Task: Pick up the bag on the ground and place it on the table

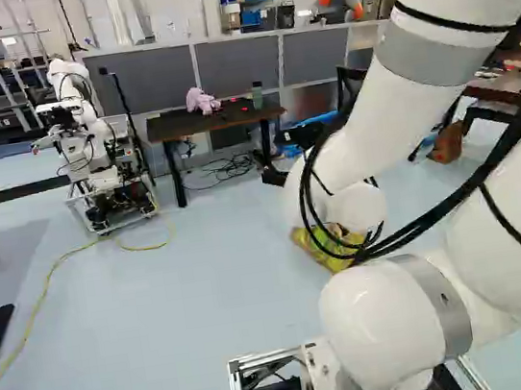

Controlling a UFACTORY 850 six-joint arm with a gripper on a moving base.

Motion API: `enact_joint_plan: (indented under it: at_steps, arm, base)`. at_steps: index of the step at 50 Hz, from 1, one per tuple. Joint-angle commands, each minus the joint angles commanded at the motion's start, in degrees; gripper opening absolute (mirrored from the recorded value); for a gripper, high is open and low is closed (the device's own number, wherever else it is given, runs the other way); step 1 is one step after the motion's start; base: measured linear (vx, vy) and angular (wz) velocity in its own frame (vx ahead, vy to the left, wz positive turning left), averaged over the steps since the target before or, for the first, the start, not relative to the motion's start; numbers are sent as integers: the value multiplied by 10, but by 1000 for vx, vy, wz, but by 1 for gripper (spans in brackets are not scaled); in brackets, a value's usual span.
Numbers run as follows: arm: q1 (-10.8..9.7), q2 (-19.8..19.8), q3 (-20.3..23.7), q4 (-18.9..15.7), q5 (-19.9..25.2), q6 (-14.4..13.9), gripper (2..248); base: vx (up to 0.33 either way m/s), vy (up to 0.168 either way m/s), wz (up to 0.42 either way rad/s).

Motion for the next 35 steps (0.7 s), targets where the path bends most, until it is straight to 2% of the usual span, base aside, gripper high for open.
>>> enact_joint_plan:
  at_steps: [35]
  arm:
    - [0,0,0,0,0,0,247]
  base:
    - [6,-1,0]
